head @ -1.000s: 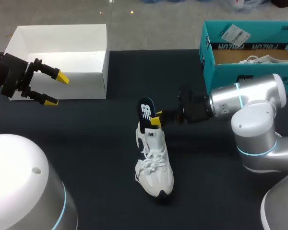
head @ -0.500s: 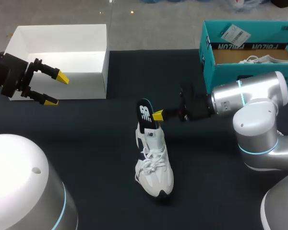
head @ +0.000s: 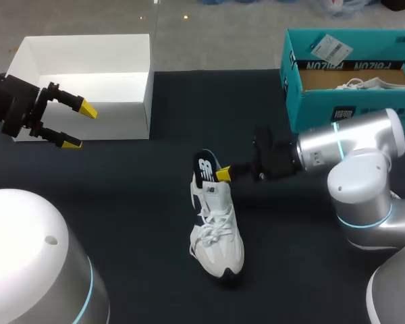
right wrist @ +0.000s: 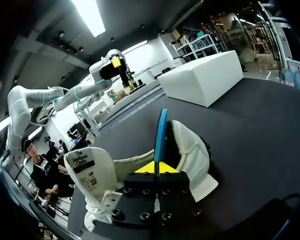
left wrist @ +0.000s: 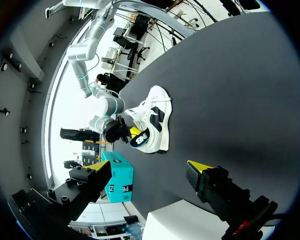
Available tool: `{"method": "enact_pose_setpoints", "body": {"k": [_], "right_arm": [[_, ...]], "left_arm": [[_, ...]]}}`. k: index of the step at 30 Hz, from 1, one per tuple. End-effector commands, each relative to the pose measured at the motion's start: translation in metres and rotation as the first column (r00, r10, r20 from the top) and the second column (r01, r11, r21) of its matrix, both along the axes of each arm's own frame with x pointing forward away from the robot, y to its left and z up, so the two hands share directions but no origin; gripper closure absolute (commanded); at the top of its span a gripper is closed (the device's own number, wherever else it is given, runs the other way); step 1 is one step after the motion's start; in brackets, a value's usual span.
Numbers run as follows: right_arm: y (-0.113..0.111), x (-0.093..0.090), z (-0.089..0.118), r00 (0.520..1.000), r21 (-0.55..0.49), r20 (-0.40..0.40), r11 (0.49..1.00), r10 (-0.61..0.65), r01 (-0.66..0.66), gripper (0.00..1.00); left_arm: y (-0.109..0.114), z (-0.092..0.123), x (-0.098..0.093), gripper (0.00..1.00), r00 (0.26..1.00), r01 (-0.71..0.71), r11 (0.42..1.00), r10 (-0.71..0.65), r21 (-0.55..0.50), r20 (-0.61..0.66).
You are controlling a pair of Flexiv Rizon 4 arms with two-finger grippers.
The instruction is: Take the shoe out of the shoebox, open the shoe tongue, remove and reinsert the insole, then place the shoe into the shoebox
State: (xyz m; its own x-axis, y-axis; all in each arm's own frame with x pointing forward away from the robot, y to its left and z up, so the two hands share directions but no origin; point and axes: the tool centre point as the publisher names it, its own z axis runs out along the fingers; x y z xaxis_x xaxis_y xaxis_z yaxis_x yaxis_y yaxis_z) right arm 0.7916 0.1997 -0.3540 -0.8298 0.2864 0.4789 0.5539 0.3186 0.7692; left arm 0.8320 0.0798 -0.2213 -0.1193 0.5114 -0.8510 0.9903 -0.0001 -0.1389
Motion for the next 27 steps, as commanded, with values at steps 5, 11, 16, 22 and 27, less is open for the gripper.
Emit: {"method": "enact_pose_setpoints", "body": {"k": [5, 11, 16, 22, 27], "right_arm": [[-0.001, -0.009, -0.003, 1.000, -0.018, -0.011, 1.000, -0.011, 0.010, 0.87], [0.007, 0.003, 0.011, 0.999, -0.009, 0.035, 1.000, -0.003, 0.004, 0.53], [0.014, 0.010, 0.015, 0.998, -0.031, 0.058, 0.999, 0.018, -0.016, 0.60], [0.015, 0.012, 0.011, 0.999, -0.040, 0.052, 0.999, 0.015, -0.012, 1.00], [0.010, 0.006, 0.003, 0.999, -0.060, 0.033, 0.998, 0.012, -0.010, 1.00]], "left_arm": [[0.000, 0.001, -0.001, 0.00, 1.000, -0.001, 1.000, 0.001, 0.004, 0.001], [0.000, 0.001, -0.001, 0.00, 1.000, -0.001, 1.000, 0.001, 0.004, 0.001], [0.000, 0.001, -0.001, 0.00, 1.000, -0.001, 1.000, 0.001, 0.004, 0.001], [0.000, 0.001, -0.001, 0.00, 1.000, -0.001, 1.000, 0.001, 0.004, 0.001], [0.000, 0.001, -0.001, 0.00, 1.000, -0.001, 1.000, 0.001, 0.004, 0.001]]}}
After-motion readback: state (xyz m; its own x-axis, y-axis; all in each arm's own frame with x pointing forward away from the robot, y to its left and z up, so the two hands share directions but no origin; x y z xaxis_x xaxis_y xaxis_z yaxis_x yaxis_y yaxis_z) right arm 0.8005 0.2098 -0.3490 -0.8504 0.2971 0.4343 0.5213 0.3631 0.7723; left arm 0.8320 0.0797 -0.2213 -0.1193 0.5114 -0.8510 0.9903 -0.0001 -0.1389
